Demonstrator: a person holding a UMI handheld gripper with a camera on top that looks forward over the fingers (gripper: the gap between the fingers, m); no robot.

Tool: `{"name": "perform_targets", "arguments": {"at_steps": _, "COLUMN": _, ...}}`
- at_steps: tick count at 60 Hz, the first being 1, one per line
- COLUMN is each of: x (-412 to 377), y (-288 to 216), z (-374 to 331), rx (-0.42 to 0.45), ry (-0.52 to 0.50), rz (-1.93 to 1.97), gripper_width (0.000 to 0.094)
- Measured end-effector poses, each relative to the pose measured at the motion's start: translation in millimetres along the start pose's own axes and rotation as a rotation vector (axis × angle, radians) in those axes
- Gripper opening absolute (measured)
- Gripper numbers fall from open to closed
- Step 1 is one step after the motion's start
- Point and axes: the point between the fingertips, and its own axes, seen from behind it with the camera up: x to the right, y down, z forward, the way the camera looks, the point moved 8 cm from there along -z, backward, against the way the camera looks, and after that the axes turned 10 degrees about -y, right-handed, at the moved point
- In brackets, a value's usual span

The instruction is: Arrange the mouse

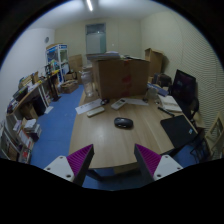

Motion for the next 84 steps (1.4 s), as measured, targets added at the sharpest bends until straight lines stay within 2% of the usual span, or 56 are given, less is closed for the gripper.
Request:
{"name": "perform_targets", "arguments": {"at_steps": 17, "x": 69, "y": 6, "z": 63, "rx": -0.011, "ry": 0.009, "rz": -0.019, "gripper_width": 0.0845}}
{"name": "perform_targets", "arguments": {"at_steps": 22, "x": 111, "y": 2, "z": 100, "rx": -0.009, "ry": -0.028, "rz": -0.040, "gripper_width": 0.0836}}
{"name": "perform_targets", "arguments": {"at_steps": 33, "x": 149, "y": -10, "z": 183, "rx": -0.022, "ry": -0.137, "rz": -0.172, "gripper_width": 0.0837}}
{"name": "perform_targets", "arguments": {"at_steps": 38, "x": 147, "y": -11, "z": 212, "rx": -0.054, "ry": -0.219, "rz": -0.214, "gripper_width": 0.0838}}
{"name": "perform_targets", "arguments": {"at_steps": 43, "x": 151, "y": -8, "z": 236, "rx": -0.073, "ry": -0.255, "rz": -0.254, "gripper_width": 0.0846}}
{"name": "perform_targets", "arguments": {"at_steps": 45, "x": 150, "y": -10, "z": 243, "rx": -0.079, "ry": -0.279, "rz": -0.259, "gripper_width": 0.0886}}
{"name": "perform_targets", "arguments": {"at_steps": 46, "x": 148, "y": -13, "z": 246, "rx": -0.062, "ry": -0.293, "rz": -0.251, "gripper_width": 0.0839}}
{"name": "perform_targets", "arguments": {"at_steps": 63, "x": 142, "y": -41, "z": 290, "rx": -0.007, "ry": -0.296, "rz": -0.252, "gripper_width": 0.0826}}
{"name": "perform_targets", "arguments": {"at_steps": 69, "x": 140, "y": -49, "z": 300, "rx": 0.009, "ry": -0.272, "rz": -0.234, "gripper_width": 0.0753}}
{"name": "perform_targets", "arguments": {"at_steps": 71, "x": 140, "y": -51, "z": 303, "rx": 0.012, "ry": -0.260, "rz": -0.224, "gripper_width": 0.0682}}
{"name": "perform_targets", "arguments": {"at_steps": 72, "x": 140, "y": -51, "z": 304, "rx": 0.014, "ry": -0.252, "rz": -0.219, "gripper_width": 0.0690}}
{"name": "perform_targets", "arguments": {"at_steps": 75, "x": 141, "y": -53, "z": 306, "rx": 0.019, "ry": -0.221, "rz": -0.194, "gripper_width": 0.0499}}
{"name": "perform_targets", "arguments": {"at_steps": 84, "x": 139, "y": -53, "z": 307, "rx": -0.011, "ry": -0.165, "rz": -0.133, "gripper_width": 0.0445}}
